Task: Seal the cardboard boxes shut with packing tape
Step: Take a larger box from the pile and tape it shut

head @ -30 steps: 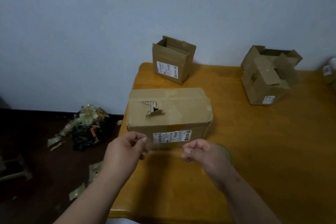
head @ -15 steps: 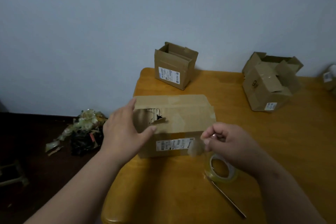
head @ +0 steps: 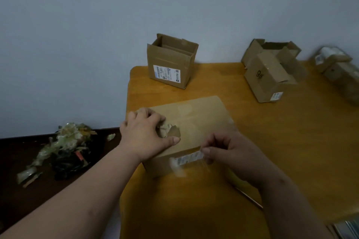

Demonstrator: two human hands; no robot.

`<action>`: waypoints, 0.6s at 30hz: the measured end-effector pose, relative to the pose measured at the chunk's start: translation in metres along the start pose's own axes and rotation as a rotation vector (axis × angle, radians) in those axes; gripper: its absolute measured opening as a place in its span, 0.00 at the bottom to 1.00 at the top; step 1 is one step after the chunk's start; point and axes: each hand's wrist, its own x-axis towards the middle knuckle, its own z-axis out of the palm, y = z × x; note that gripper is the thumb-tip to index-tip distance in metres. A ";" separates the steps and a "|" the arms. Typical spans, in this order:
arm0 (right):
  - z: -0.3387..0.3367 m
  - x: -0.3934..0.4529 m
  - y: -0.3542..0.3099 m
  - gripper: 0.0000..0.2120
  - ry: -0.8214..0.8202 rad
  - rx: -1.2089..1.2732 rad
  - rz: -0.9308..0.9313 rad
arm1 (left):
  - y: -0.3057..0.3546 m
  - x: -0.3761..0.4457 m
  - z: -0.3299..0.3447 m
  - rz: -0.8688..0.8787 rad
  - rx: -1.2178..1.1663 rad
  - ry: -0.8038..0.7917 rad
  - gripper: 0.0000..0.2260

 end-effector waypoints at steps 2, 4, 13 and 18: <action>0.006 0.005 0.004 0.04 0.035 0.115 0.017 | -0.004 0.005 -0.004 0.034 0.023 -0.014 0.32; 0.011 0.010 0.009 0.03 0.048 0.286 0.026 | -0.007 0.011 -0.008 0.055 0.005 -0.055 0.28; 0.004 0.021 0.023 0.04 0.034 0.692 0.014 | -0.015 0.031 -0.015 0.032 -0.031 -0.260 0.43; -0.003 0.030 0.025 0.01 0.082 0.838 0.019 | -0.009 0.024 -0.011 -0.030 0.043 -0.281 0.47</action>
